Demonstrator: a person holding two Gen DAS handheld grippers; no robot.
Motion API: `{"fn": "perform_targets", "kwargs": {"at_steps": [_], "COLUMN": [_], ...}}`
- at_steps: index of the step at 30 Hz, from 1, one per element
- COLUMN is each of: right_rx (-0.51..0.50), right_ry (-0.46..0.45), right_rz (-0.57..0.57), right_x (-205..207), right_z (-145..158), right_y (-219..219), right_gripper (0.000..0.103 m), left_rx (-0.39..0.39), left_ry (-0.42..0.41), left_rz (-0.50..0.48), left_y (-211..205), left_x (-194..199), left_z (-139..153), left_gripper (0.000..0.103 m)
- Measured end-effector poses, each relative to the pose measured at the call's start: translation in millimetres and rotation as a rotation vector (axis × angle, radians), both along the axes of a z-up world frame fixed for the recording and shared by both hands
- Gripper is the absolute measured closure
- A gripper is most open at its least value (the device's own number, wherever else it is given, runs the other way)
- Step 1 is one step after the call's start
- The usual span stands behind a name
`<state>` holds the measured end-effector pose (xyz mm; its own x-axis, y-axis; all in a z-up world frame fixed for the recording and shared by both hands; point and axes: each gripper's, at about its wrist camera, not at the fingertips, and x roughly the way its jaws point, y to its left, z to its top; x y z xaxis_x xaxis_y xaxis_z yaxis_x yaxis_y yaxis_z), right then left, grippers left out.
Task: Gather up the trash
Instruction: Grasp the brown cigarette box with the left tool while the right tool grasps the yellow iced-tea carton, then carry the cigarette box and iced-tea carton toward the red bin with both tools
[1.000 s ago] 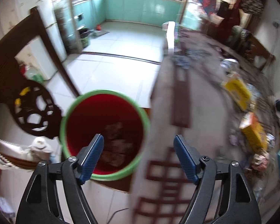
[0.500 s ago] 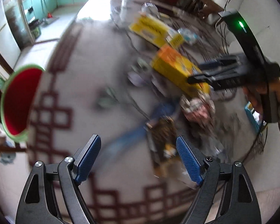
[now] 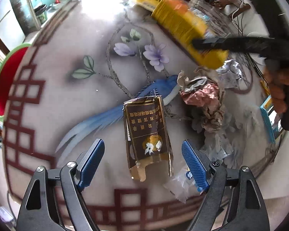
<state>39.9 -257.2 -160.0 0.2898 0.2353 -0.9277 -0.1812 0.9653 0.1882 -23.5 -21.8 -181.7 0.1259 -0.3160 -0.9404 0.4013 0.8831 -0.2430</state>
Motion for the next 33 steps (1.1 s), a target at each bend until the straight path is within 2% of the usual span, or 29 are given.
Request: {"fn": "perform_targets", "kwargs": {"at_steps": [3, 4, 5, 6, 10, 14, 22, 33], "right_rx": [0.038, 0.051, 0.059, 0.066, 0.113, 0.131, 0.110, 0.077], "right_ry": [-0.048, -0.062, -0.072, -0.080, -0.105, -0.122, -0.177, -0.222], "right_rz": [-0.049, -0.063, -0.075, -0.086, -0.140, -0.168, -0.199, -0.223], "right_x": [-6, -9, -9, -11, -16, -20, -26, -24], "right_z": [20, 27, 33, 36, 48, 48, 70, 92], "right_y": [-13, -18, -16, -18, -18, 3, 14, 43], "right_gripper": [0.045, 0.045, 0.045, 0.045, 0.045, 0.045, 0.045, 0.045], "left_rx": [0.013, 0.029, 0.044, 0.055, 0.032, 0.050, 0.071, 0.037], "left_ry": [-0.022, -0.045, -0.065, -0.081, -0.070, -0.100, -0.218, -0.302], "left_rz": [-0.012, -0.028, -0.034, -0.038, -0.008, 0.026, 0.089, 0.148], "left_y": [-5, -8, -9, -11, -10, -7, 16, 46], "left_x": [1, 1, 0, 1, 8, 16, 39, 65], "left_z": [-3, -2, -1, -1, -1, 8, 41, 77], "left_gripper": [0.029, 0.037, 0.052, 0.059, 0.061, 0.063, 0.063, 0.062]}}
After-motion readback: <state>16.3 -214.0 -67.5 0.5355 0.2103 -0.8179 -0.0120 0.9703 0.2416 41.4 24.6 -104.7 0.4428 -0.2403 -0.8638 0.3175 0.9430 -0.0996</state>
